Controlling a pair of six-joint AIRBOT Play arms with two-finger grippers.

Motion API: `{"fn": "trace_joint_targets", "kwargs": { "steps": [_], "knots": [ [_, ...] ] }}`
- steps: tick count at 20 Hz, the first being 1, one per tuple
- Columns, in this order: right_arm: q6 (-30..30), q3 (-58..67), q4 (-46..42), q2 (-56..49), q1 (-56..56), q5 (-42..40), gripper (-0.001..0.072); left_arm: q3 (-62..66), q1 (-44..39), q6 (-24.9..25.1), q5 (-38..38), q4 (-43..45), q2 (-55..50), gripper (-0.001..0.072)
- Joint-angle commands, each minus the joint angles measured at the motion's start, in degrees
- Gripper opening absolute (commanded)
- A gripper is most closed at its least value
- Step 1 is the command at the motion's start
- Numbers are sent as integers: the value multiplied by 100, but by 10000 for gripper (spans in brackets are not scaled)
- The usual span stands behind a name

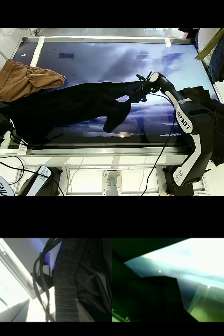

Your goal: Fold the clothes and pants, and hang the long-sleeved shirts on hangers.

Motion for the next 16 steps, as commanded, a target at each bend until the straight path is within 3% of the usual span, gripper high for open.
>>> {"fn": "trace_joint_targets", "kwargs": {
  "steps": [1,4,7,11,13,14,15,16],
  "knots": [
    [-22,979,-310,168,-105,1176,9,-2,7,2,-35,-11,2,660],
    [-28,2490,-1263,715,-142,2500,8,-2,7,2,-83,-13,2,660],
    [-28,2911,-1681,1786,-142,2614,8,-2,7,2,-144,-13,2,660],
    [39,741,-1729,3294,223,2885,9,-2,7,4,-166,-11,2,660],
    [127,-1034,-1687,3733,610,2173,37,-2,7,4,-166,-11,2,660],
    [151,-1899,-1558,3838,785,1600,230,-2,7,4,-168,-11,2,660],
    [164,-2538,-1390,3851,890,1231,518,-2,7,4,-168,-11,2,660],
    [186,-2990,-1272,3836,920,1049,623,-2,7,4,-170,-11,4,660]
  ]
}}
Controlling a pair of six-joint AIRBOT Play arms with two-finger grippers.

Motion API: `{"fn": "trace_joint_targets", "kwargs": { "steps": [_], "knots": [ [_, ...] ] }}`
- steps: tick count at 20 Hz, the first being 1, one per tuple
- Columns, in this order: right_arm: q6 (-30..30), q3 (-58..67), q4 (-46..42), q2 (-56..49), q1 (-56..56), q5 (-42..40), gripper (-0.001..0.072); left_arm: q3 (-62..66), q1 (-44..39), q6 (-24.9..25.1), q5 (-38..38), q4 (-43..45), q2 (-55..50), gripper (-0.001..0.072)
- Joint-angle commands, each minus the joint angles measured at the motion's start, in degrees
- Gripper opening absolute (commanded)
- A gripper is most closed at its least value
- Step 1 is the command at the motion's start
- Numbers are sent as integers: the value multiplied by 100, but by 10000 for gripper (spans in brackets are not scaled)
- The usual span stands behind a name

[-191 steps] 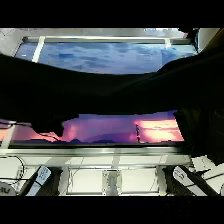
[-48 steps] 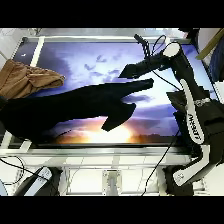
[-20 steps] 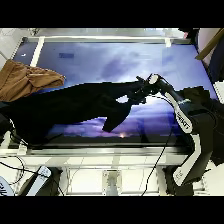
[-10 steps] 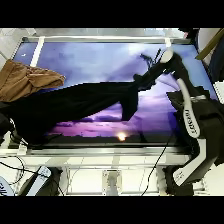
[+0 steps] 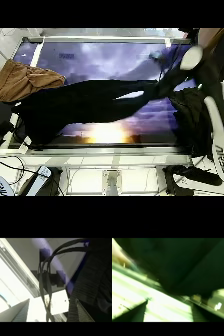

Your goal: Fold the clothes and pants, and hang the long-sleeved shirts on hangers.

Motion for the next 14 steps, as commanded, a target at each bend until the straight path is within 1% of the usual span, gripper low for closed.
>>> {"fn": "trace_joint_targets", "kwargs": {
  "steps": [1,2,4,5,6,7,9,10,12,13,14],
  "knots": [
    [92,-1945,216,332,271,-826,616,0,7,4,-9,2,4,660],
    [94,-1971,9,337,212,-691,615,7,7,4,-7,2,7,660],
    [90,-1696,-404,422,-48,-479,567,55,9,92,-59,4,7,660],
    [85,-1493,-540,522,-234,-474,558,116,11,199,-160,28,9,660],
    [31,-1261,-638,647,-433,-514,558,216,15,203,-332,92,9,660],
    [17,-1001,-741,804,-656,-667,557,343,24,195,-538,107,9,660],
    [-142,-575,-887,1088,-1036,-1314,557,437,55,192,-667,61,7,660],
    [-352,-376,-946,1178,-1200,-1663,557,435,55,192,-767,61,-24,659],
    [-925,94,-1012,1198,-1460,-2140,556,435,57,195,-1257,68,-223,659],
    [-1047,275,-1008,1193,-1530,-2367,556,435,55,195,-1482,61,-365,659],
    [-905,352,-973,1196,-1556,-2577,556,435,55,195,-1604,44,-487,659]
  ]
}}
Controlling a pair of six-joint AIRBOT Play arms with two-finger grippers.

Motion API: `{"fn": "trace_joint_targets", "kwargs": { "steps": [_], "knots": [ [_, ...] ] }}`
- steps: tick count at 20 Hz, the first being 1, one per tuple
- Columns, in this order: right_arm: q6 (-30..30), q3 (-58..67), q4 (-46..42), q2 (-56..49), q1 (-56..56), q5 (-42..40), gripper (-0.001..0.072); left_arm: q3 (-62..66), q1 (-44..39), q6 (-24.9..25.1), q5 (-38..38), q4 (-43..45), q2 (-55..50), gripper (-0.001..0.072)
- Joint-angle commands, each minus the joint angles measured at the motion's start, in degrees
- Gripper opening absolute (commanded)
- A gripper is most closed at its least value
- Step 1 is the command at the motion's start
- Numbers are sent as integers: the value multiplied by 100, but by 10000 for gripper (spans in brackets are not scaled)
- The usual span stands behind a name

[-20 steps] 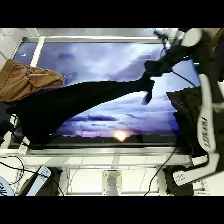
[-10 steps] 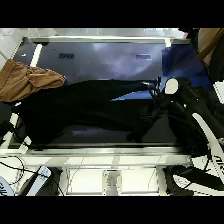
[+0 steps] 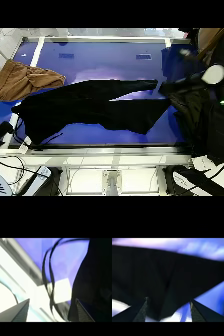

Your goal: Fold the clothes and pants, and hang the long-sleeved shirts on hangers.

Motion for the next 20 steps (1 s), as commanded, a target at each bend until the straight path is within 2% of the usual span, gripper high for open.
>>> {"fn": "trace_joint_targets", "kwargs": {
  "steps": [1,4,8,10,13,16,20],
  "knots": [
    [-120,409,-83,61,-256,-684,555,28,7,15,-638,-22,-334,654],
    [-111,-149,-63,-457,-238,332,555,28,7,17,-662,-179,-345,654],
    [-111,-365,-162,-1786,284,68,530,31,7,20,-664,-450,-168,654],
    [-74,-146,-481,-2500,695,96,492,33,7,20,-662,-446,-57,654],
    [-74,319,-1060,-3198,1340,245,492,33,7,22,-643,-446,90,654],
    [-72,601,-2509,-3447,1871,719,493,33,7,31,-625,-446,127,654],
    [138,601,-2739,-3497,1978,1137,493,33,7,44,-490,-446,127,654]
  ]
}}
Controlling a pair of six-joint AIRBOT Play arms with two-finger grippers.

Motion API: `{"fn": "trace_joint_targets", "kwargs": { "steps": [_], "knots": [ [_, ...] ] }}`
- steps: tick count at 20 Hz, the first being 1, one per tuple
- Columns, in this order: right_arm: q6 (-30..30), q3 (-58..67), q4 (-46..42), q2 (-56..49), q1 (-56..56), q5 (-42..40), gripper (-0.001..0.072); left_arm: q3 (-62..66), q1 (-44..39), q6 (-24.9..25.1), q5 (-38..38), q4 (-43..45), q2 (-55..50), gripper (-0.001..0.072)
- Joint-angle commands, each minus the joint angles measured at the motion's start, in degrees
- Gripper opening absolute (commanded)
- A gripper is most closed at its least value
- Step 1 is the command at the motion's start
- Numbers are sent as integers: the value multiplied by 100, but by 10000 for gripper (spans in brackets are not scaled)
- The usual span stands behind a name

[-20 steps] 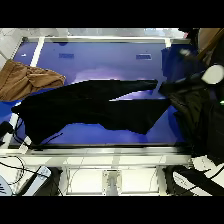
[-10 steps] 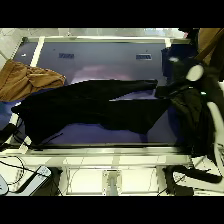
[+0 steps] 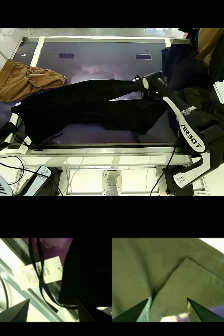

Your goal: Fold the clothes and pants, and hang the long-sleeved shirts on hangers.

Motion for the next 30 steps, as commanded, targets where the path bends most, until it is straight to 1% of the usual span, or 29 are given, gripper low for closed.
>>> {"fn": "trace_joint_targets", "kwargs": {
  "steps": [1,5,7,14,15,17,18,20,21,23,25,27,30],
  "knots": [
    [321,68,-525,-138,155,219,493,4,7,7,101,0,17,654],
    [487,68,-402,-382,210,332,492,4,7,50,157,0,17,654],
    [490,70,-396,-549,271,466,493,4,7,48,173,0,17,654],
    [520,68,-459,-863,321,487,491,4,7,48,173,0,20,654],
    [518,70,-501,-874,321,496,439,4,7,50,170,0,20,654],
    [511,96,-695,-872,321,640,132,4,7,48,170,0,20,654],
    [505,118,-835,-868,317,719,13,4,7,48,170,0,20,654],
    [481,236,-1134,-868,315,935,9,4,7,50,170,0,20,654],
    [358,352,-1239,-866,308,1075,9,4,7,50,170,0,20,654],
    [240,590,-1279,-748,221,1307,8,4,7,52,173,0,20,654],
    [251,667,-1266,-380,15,1462,8,4,7,179,166,0,20,654],
    [514,658,-1154,166,-385,1657,8,4,7,179,166,0,20,654],
    [1008,122,-509,1178,-1132,1587,8,4,7,179,166,0,20,654]
  ]
}}
